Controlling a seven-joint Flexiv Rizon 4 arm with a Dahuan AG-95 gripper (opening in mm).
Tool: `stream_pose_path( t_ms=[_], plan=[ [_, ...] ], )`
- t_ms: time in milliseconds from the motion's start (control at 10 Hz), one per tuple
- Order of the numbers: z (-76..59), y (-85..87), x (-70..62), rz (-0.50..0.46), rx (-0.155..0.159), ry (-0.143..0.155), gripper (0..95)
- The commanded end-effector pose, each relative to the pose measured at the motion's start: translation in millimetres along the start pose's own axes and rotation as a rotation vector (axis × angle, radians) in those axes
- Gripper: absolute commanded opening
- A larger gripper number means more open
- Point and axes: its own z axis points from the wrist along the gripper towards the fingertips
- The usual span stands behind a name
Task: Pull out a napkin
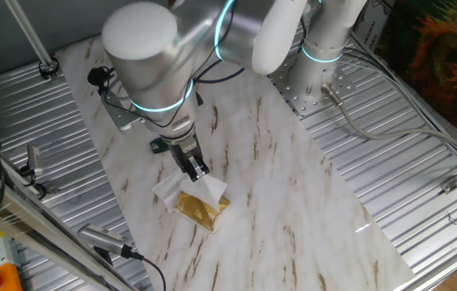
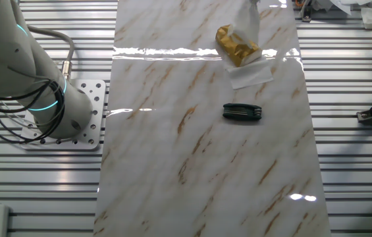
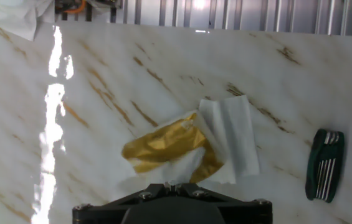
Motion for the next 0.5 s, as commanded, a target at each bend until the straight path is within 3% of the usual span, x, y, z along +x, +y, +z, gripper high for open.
stream_pose_path(
  t_ms=[100,500],
  plan=[
    [-7.5,4.5,0.7,0.002,0.0,0.009,0.0],
    [-21.5,6.7,-3.7,-0.022,-0.004,0.025,0.0]
  ],
)
